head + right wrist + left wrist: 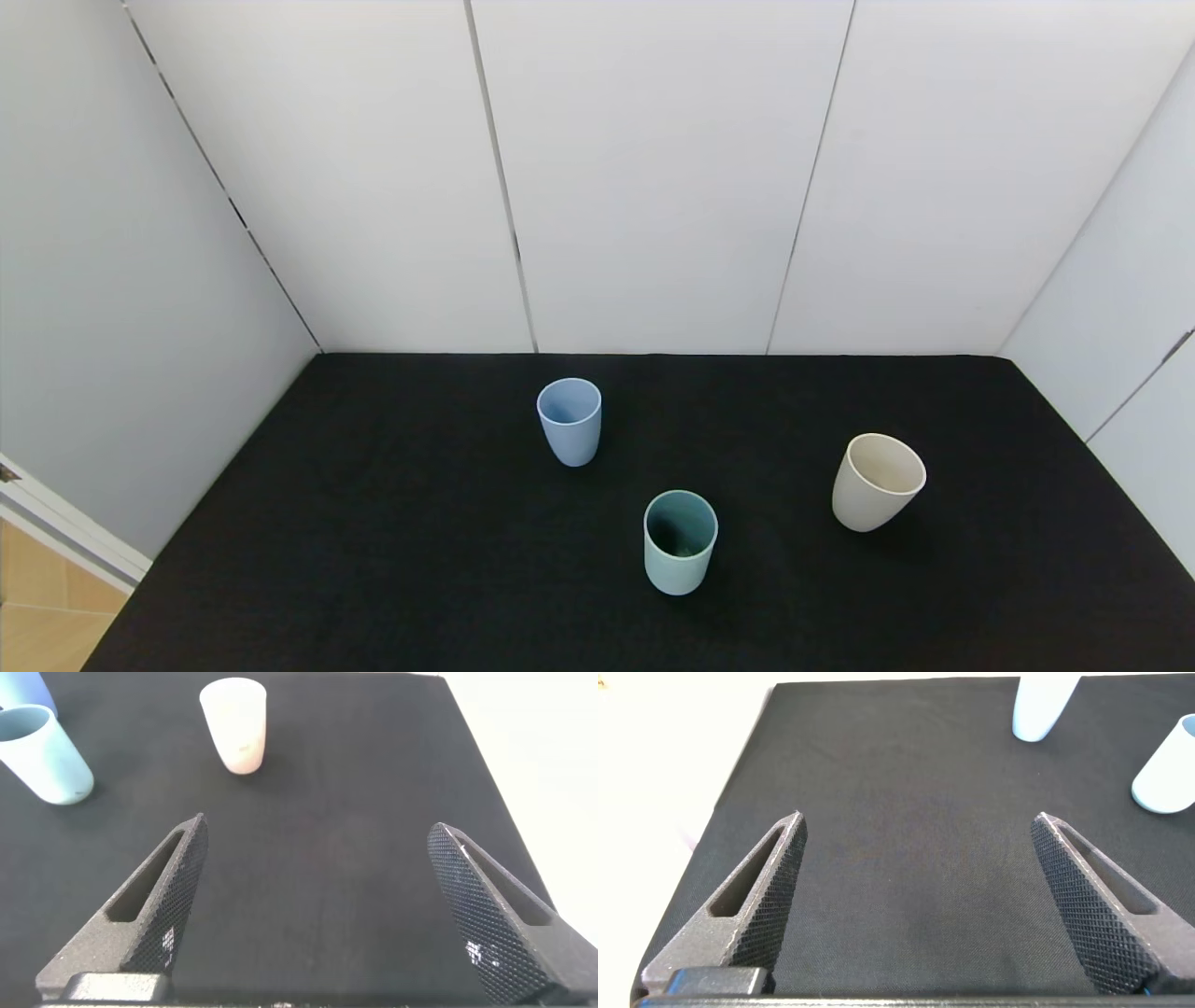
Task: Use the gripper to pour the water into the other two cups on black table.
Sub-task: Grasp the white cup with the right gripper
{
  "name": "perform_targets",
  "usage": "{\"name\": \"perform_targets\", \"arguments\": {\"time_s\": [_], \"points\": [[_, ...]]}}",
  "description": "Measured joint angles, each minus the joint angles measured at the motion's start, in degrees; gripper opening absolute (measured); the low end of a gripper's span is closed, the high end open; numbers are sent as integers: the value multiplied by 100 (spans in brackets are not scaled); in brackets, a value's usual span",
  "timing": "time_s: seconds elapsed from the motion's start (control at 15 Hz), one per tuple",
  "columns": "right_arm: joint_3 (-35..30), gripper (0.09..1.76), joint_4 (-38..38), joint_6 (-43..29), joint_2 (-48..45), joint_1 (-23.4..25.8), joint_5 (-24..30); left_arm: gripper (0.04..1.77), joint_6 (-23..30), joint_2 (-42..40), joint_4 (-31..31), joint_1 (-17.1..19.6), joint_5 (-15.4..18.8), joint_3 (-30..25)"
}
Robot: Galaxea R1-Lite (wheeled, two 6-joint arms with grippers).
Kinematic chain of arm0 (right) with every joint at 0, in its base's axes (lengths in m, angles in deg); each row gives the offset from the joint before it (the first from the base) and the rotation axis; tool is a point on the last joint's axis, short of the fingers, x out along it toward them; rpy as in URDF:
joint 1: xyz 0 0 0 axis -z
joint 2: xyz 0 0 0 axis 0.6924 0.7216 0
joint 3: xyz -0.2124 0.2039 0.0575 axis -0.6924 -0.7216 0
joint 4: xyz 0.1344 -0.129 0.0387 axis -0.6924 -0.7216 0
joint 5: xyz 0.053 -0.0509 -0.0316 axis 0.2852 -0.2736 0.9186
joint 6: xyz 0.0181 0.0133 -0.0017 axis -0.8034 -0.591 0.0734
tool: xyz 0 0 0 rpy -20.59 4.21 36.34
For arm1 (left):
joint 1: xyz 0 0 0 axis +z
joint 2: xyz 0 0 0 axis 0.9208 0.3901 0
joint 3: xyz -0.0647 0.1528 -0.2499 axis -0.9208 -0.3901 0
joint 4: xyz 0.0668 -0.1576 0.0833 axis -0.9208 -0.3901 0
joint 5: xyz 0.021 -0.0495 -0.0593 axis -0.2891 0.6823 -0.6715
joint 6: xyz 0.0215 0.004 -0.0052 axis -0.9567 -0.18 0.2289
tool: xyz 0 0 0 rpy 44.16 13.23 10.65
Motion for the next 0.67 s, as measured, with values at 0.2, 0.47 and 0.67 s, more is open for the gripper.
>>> {"name": "perform_targets", "arguments": {"time_s": [0.2, 0.47, 0.67], "points": [[675, 171, -372, -6, 212, -2, 110, 172, 0, 0, 2, 0, 0, 0], [1497, 171, -400, -5, 1319, -13, 199, 172, 0, 0, 0, 0, 0, 0], [2024, 171, -265, 0, 2709, -57, 284, 172, 0, 0, 2, 0, 0, 0]]}}
